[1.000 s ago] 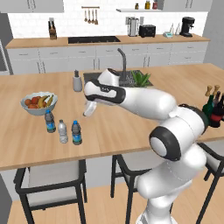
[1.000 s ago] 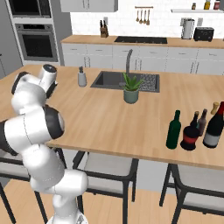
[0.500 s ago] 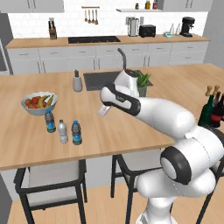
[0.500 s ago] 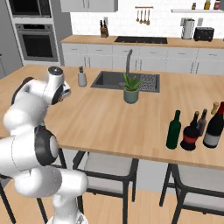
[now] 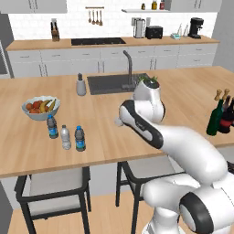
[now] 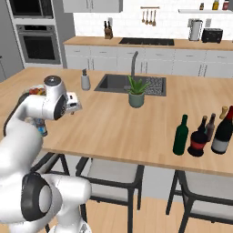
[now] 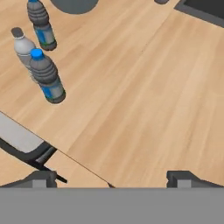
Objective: Move the plastic bottles in the middle to the plastics group, and the glass bottles in the middle to the glass group.
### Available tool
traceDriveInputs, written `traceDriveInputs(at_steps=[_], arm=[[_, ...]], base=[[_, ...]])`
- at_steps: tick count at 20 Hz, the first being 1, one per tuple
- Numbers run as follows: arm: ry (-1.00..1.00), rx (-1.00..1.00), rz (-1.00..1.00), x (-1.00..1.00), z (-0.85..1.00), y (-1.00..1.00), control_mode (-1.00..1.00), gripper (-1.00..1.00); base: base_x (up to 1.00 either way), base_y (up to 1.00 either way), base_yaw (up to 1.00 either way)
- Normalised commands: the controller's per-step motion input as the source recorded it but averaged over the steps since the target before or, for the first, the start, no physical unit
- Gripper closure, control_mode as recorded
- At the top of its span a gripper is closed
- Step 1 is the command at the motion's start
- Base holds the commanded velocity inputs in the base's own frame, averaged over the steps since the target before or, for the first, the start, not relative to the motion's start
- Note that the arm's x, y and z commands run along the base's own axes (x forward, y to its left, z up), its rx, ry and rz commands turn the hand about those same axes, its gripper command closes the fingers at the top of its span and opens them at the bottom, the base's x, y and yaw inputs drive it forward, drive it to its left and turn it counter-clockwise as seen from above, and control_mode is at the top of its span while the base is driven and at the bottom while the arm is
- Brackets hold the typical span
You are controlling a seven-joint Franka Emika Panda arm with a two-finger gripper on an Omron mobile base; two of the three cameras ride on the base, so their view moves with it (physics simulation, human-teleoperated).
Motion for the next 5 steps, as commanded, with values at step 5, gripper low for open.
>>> traceDriveInputs(at_steps=[5], arm=[[-0.10,0.00,-0.29,-0.83,0.05,-0.49,-1.00,-1.00]], base=[[0.00,0.00,0.00]])
